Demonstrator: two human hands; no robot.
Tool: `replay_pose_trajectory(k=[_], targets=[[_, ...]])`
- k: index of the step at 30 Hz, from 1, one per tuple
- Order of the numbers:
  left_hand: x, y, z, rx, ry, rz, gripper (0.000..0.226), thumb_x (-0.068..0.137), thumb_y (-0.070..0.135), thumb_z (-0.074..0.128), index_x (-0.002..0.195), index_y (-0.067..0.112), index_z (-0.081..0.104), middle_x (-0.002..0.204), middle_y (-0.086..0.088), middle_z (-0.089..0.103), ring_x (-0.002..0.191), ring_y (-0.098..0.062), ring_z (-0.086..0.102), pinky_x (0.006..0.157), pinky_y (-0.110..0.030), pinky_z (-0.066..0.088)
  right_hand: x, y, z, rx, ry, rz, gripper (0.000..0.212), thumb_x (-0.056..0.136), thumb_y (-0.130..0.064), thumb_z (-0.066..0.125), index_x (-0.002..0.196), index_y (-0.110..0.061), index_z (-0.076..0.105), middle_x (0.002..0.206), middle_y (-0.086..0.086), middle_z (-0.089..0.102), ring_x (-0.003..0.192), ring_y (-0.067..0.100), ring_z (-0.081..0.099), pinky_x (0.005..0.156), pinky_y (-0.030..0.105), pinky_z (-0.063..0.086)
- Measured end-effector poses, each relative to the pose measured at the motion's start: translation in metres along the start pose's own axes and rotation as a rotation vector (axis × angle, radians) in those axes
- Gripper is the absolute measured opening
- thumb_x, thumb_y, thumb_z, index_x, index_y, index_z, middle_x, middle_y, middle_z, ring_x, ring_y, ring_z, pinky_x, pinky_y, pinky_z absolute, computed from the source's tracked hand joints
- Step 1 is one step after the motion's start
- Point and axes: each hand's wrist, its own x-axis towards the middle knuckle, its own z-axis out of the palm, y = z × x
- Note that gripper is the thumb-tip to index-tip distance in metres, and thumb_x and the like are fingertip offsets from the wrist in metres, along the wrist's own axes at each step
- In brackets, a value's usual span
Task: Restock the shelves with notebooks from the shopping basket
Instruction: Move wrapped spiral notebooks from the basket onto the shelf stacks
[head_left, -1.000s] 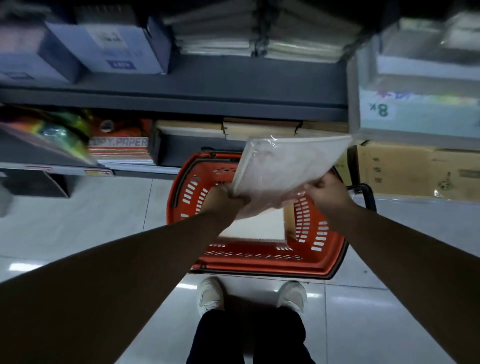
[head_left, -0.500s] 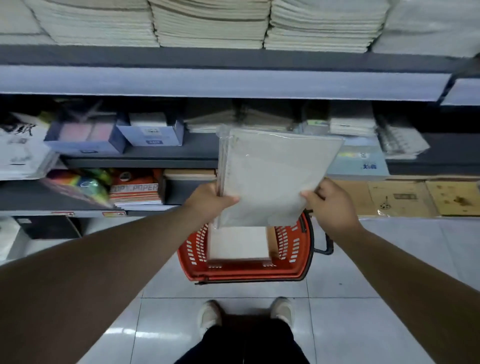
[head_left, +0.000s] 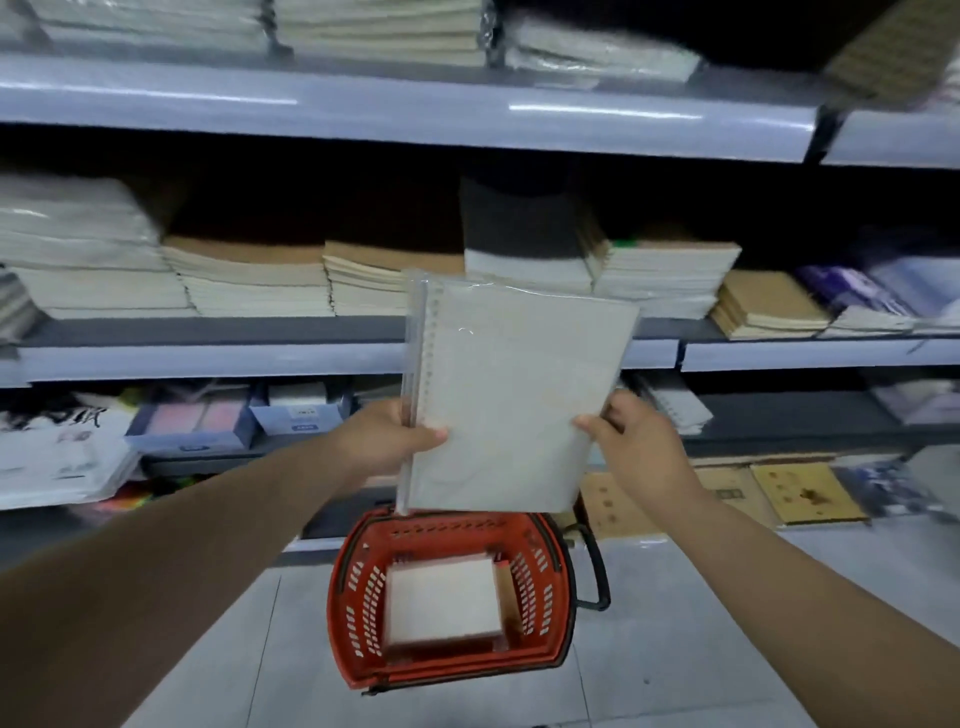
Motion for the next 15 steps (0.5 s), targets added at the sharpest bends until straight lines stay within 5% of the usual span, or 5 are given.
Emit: replay_pose_trajectory(k=[4, 9, 12, 15], targets=[[-0.019, 0.039, -0.007, -0.026, -0.012, 0.085, 0.021, 0.091, 0.011, 0.064, 0.109, 0.023, 0.067, 0.106, 0.007, 0.072, 0.096, -0.007, 0.069, 0.082, -0.022, 0.053, -0.004, -0.034, -0.03, -0.017, 0.016, -0.079, 0.01, 0.092, -0.022, 0.063, 0.1, -0.015, 0.066, 0.096, -0.001, 0.07, 0.087, 0.011, 0.064, 0.078, 0.026, 0.051], [-0.035, 0.073, -0.012, -0.11, -0.006, 0.155, 0.02, 0.092, 0.004, 0.06, 0.104, 0.02, 0.065, 0.083, 0.014, 0.074, 0.071, 0.003, 0.069, 0.053, -0.011, 0.05, -0.008, -0.068, -0.059, -0.018, 0.026, -0.111, 0.008, 0.092, -0.025, 0.063, 0.096, -0.019, 0.065, 0.095, -0.003, 0.07, 0.089, 0.013, 0.064, 0.08, 0.032, 0.052], [-0.043, 0.089, -0.014, -0.111, -0.021, 0.202, 0.024, 0.092, 0.004, 0.06, 0.11, 0.02, 0.064, 0.094, 0.011, 0.075, 0.081, -0.002, 0.071, 0.06, -0.013, 0.053, -0.012, -0.084, -0.073, -0.023, 0.044, -0.142, 0.012, 0.092, -0.026, 0.063, 0.083, -0.031, 0.057, 0.091, -0.007, 0.069, 0.083, 0.007, 0.064, 0.071, 0.026, 0.052], [-0.048, 0.105, -0.015, -0.096, -0.018, 0.242, 0.027, 0.093, 0.005, 0.06, 0.117, 0.017, 0.063, 0.106, 0.004, 0.074, 0.093, -0.009, 0.071, 0.069, -0.017, 0.054, -0.012, -0.098, -0.087, -0.026, 0.062, -0.152, 0.011, 0.092, -0.025, 0.063, 0.083, -0.029, 0.059, 0.093, -0.006, 0.07, 0.086, 0.011, 0.065, 0.078, 0.035, 0.055]])
